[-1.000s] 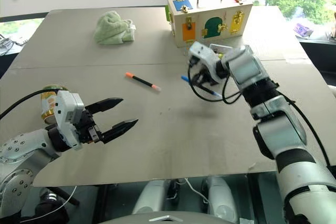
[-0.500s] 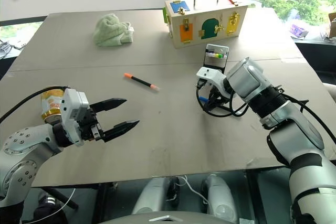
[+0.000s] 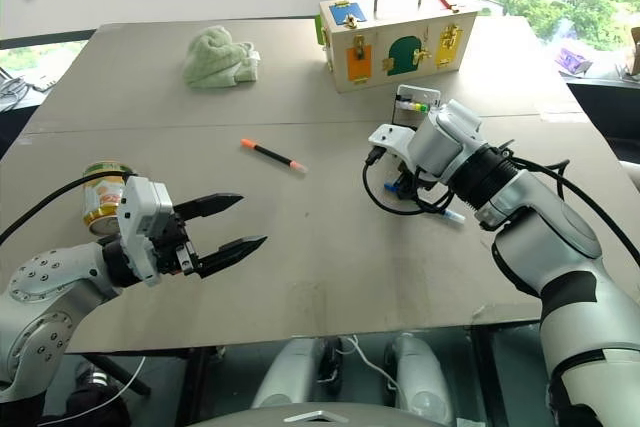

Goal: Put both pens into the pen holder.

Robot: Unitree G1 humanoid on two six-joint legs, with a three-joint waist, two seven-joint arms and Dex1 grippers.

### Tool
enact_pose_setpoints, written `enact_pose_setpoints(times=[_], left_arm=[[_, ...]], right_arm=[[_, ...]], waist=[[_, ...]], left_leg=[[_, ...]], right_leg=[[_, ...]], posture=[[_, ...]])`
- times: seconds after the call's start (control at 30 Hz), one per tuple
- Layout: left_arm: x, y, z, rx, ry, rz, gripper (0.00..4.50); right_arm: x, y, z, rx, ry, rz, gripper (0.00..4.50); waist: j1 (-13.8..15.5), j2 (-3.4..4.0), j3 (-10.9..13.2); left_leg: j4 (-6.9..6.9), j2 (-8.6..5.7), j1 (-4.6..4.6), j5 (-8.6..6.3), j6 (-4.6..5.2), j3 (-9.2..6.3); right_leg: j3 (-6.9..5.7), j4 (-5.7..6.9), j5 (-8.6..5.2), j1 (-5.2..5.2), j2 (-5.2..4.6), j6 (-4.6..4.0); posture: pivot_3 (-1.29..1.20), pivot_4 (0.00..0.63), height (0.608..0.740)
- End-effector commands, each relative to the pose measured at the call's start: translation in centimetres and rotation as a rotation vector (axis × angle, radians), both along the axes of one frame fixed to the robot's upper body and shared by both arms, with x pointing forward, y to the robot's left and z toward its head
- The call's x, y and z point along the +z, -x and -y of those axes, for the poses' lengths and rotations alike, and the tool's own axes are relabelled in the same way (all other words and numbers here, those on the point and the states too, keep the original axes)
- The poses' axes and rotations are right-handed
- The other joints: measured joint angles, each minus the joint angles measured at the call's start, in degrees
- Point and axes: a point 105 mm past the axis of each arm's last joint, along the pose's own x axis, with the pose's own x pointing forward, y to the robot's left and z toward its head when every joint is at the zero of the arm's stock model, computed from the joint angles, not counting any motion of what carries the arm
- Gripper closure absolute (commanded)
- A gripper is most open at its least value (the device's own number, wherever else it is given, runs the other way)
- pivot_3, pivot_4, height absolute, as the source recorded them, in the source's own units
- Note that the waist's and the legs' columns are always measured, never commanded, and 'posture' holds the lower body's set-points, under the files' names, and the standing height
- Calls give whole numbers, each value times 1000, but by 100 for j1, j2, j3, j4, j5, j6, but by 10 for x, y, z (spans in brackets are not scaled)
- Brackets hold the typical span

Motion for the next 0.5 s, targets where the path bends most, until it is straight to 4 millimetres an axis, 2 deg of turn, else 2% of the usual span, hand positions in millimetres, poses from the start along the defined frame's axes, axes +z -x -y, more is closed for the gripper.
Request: enact_pose_setpoints(times=[0.03,0.13,0.23,0.3,0.43,0.5], left_arm=[[7,2,5,-18,-7,44,0],[6,2,5,-15,-6,45,0],[7,2,5,-2,7,54,0],[8,2,5,7,14,59,0],[9,2,7,15,33,62,0],[9,0,9,15,35,67,0]], right_arm=[[-8,2,7,-5,33,-9,4442],[8,-6,2,95,-9,116,4442],[48,2,-24,273,-279,256,4442],[78,7,-34,363,-460,388,4442],[141,-1,-39,238,-937,639,4442],[160,0,-38,234,-1118,714,4442]], waist=[[0,0,0],[9,-1,0],[6,0,2],[-8,3,5],[-23,1,4],[-3,2,5]], left_leg=[[0,0,0,0,0,0],[0,0,0,0,0,0],[0,0,-3,0,0,1],[-2,0,-6,0,0,7],[-11,10,-5,15,21,17],[-15,11,-2,17,19,16]], right_leg=[[0,0,0,0,0,0],[-1,0,0,0,0,1],[-1,-3,0,0,0,3],[4,-1,0,-2,1,5],[16,3,0,-9,19,5],[15,3,0,-7,22,4]], posture=[[0,150,740],[0,150,740],[0,150,740],[0,150,740],[0,150,740],[0,150,740]])
